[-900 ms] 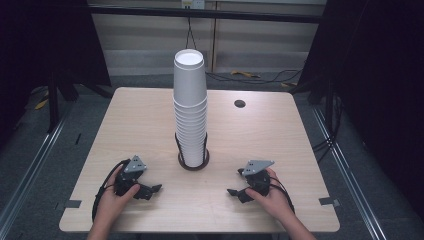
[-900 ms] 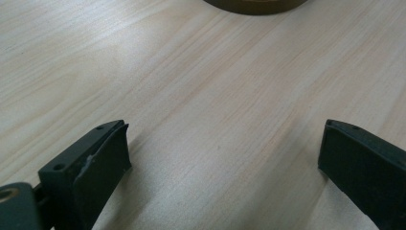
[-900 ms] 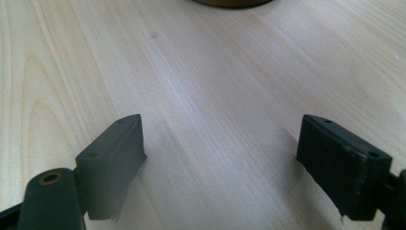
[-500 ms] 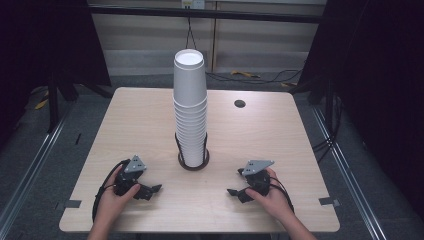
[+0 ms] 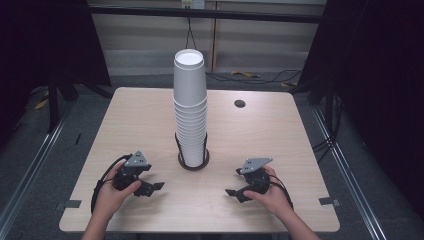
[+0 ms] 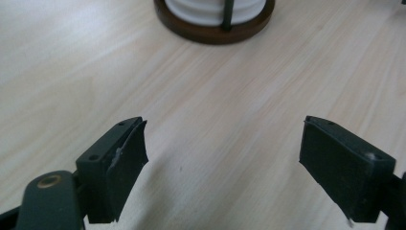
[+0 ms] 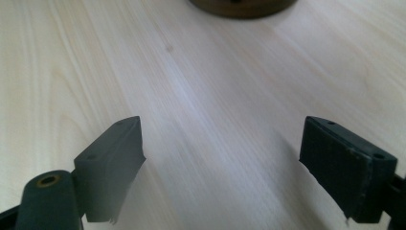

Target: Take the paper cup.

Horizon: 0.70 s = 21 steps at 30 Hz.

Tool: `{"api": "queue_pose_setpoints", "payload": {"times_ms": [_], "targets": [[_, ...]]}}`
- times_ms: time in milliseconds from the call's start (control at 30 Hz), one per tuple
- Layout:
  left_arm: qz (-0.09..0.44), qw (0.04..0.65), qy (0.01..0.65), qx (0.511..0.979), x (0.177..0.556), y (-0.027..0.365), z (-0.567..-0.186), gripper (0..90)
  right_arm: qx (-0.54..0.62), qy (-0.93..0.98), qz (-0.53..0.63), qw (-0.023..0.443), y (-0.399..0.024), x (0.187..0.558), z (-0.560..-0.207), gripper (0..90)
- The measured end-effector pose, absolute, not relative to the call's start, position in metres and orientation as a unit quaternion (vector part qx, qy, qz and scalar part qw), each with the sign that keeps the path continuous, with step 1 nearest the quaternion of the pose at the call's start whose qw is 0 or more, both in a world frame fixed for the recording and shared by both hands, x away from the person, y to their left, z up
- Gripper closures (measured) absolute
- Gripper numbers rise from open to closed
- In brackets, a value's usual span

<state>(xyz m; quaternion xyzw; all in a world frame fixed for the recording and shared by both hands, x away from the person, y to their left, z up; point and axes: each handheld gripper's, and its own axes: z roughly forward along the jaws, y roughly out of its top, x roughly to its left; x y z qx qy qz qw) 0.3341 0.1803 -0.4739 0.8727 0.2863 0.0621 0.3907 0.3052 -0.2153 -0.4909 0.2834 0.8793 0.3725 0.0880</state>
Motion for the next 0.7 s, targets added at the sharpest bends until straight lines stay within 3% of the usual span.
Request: {"api": "queue_pose_setpoints", "payload": {"times_ms": [100, 700], "targets": [[0.041, 0.400, 0.293, 0.867, 0.338, 0.179, -0.460, 15.8, 0.282, 0.878, 0.378, 0.086, -0.213, 0.309, -0.478, 14.4], [0.042, 0.403, 0.278, 0.871, 0.354, 0.174, -0.395, 16.2, 0.281, 0.852, 0.436, 0.075, -0.192, 0.332, -0.416, 14.5]]}}
